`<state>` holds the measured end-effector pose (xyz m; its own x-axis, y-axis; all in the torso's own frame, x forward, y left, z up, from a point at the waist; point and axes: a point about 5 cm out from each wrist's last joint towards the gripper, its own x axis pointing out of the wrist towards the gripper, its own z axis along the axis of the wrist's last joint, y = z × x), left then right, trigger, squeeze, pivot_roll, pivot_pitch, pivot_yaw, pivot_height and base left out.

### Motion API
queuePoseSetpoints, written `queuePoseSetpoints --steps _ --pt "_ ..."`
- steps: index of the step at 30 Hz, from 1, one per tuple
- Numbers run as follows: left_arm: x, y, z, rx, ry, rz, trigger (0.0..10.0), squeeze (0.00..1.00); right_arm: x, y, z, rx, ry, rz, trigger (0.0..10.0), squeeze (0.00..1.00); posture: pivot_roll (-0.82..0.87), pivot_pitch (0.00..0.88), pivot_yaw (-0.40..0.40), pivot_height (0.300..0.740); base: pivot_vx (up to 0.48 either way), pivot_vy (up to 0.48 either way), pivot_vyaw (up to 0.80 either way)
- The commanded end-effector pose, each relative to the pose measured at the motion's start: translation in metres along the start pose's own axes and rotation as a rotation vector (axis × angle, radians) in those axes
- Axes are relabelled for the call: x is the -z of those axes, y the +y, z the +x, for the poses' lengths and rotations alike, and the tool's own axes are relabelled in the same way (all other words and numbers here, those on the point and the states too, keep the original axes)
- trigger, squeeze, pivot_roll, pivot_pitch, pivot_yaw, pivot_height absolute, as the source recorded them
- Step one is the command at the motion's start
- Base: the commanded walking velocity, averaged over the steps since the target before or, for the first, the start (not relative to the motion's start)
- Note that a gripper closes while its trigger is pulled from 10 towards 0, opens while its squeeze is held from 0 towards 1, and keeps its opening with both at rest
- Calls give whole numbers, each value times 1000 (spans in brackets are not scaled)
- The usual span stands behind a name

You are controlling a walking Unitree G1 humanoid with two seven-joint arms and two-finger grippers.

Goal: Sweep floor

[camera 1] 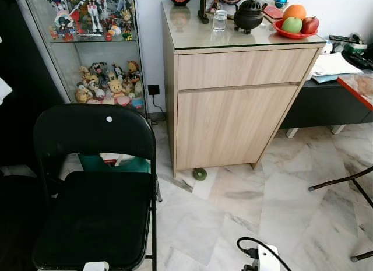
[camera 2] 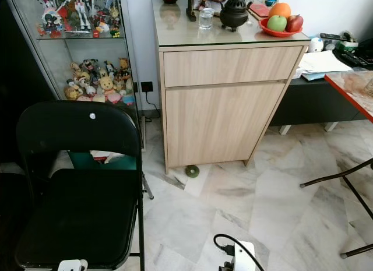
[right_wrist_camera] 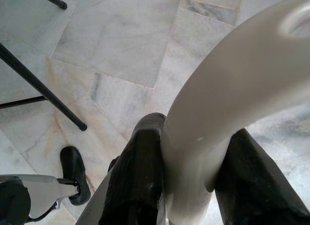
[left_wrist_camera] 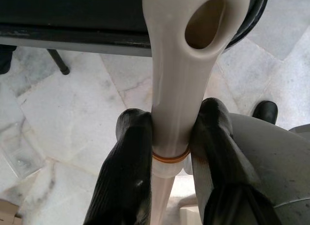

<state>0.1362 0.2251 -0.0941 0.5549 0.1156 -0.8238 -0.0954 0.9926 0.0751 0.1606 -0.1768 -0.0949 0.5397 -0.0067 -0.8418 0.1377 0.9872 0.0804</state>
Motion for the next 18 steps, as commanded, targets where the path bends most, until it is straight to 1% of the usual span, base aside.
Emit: queuePoseSetpoints --steps 1,8,16,18 --pt "5 -4 -1 16 7 -6 10000 0 3 0 0 0 18 14 10000 0 63 60 -69 740 0 0 0" --pt "7 -3 -2 19 6 -8 10000 0 2 1 0 -2 15 14 10000 0 61 63 -68 740 0 0 0" --pt "10 4 -4 14 11 -13 10000 0 1 2 0 -5 17 3 10000 0 62 73 -68 740 0 0 0" --pt "10 5 -4 12 13 -15 10000 0 2 2 0 -6 19 0 10000 0 62 73 -68 740 -120 0 0"
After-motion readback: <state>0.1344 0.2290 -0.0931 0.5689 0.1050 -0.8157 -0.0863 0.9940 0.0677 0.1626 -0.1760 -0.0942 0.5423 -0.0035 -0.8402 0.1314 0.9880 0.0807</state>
